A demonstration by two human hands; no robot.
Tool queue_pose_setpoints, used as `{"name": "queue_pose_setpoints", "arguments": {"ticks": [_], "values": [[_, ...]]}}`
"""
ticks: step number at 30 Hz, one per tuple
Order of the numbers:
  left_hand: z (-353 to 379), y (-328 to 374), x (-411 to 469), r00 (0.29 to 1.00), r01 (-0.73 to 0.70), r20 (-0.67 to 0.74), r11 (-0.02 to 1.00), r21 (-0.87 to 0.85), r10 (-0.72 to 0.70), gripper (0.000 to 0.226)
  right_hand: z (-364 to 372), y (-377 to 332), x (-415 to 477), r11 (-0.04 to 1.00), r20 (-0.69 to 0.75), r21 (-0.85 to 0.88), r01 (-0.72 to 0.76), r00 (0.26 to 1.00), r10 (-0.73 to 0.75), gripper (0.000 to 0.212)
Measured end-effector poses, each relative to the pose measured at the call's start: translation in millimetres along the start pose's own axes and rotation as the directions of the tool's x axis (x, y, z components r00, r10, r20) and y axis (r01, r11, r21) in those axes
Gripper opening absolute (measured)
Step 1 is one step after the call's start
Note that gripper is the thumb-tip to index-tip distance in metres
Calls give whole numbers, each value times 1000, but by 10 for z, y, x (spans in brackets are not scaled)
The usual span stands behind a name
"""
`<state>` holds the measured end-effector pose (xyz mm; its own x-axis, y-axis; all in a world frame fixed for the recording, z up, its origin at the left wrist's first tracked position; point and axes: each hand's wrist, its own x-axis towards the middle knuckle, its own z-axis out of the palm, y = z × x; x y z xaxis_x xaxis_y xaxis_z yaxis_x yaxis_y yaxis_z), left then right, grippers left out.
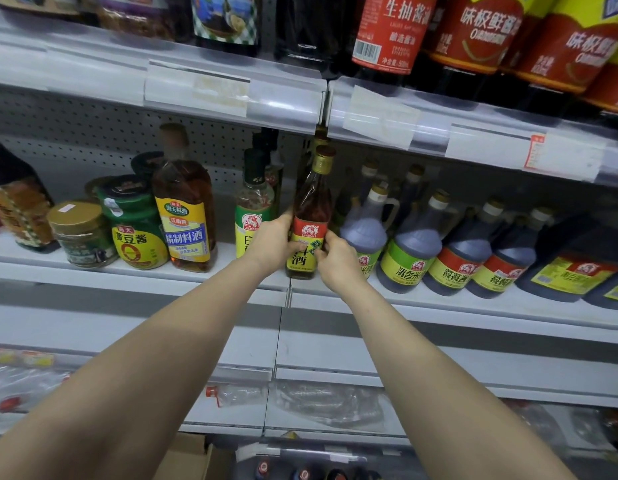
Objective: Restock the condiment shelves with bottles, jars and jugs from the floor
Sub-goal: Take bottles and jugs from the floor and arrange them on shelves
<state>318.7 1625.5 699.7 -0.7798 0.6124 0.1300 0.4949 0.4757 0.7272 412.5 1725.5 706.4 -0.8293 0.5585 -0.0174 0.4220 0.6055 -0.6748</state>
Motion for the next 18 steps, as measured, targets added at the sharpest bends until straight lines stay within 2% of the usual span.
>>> {"name": "queue_pose_setpoints", "arguments": {"ticks": [5, 10, 13, 15, 18], "values": [[1, 4, 4, 1000, 6, -7, 1000, 22, -6, 58, 8, -1, -2, 1000, 39, -12, -25, 999, 25, 47], [35, -44, -64, 999, 45, -9, 997, 58, -44, 44, 55, -3, -83, 997, 72, -65, -38, 996, 43, 62], [71, -51, -151, 998, 69, 5, 996, 48, -69, 58, 65, 30, -155, 997, 84, -70, -40, 995, 46, 67], [104, -32, -245, 997, 80, 15, 996, 40, -81, 68, 46, 74, -233, 998, 85, -59, -28, 996, 33, 63], [150, -27, -393, 997, 72, -16, 994, 82, -71, 70, 28, 148, -343, 1000, 93, -2, -2, 996, 2, 54]]}}
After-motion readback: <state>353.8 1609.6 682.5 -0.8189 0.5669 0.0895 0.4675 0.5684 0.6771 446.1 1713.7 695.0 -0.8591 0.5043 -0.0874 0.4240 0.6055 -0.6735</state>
